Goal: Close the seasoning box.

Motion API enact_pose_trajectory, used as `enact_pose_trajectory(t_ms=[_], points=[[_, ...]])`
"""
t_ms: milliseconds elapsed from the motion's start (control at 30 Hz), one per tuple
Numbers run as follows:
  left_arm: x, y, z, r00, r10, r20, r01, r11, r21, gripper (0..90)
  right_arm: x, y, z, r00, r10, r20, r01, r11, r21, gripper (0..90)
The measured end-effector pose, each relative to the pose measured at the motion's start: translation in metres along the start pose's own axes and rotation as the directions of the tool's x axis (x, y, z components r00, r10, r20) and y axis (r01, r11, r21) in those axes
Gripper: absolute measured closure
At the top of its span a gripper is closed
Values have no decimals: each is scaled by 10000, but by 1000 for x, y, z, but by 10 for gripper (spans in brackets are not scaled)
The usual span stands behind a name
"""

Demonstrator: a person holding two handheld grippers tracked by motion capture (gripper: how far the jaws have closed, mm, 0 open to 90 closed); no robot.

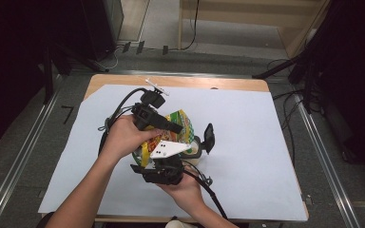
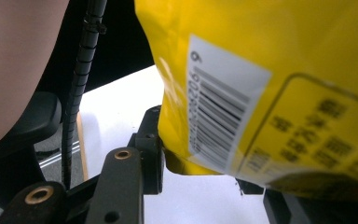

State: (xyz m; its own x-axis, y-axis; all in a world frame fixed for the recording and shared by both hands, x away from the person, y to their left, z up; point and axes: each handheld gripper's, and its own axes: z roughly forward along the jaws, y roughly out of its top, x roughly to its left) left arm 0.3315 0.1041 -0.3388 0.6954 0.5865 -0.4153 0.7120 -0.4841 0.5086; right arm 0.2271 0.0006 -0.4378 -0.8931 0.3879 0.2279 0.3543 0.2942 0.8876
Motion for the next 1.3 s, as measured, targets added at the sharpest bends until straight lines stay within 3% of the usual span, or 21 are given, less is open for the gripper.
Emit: enact_pose_trajectory(t_ms=[167,1300], points=[[0,0,0,10000,-52,-9,52,10000,46,650,1,1,0,9996,254,-153,-254,9997,-9,618],[0,-1,1,10000,18,-37,-17,9999,143,648,1,0,0,9997,177,-165,-176,9998,51,618]])
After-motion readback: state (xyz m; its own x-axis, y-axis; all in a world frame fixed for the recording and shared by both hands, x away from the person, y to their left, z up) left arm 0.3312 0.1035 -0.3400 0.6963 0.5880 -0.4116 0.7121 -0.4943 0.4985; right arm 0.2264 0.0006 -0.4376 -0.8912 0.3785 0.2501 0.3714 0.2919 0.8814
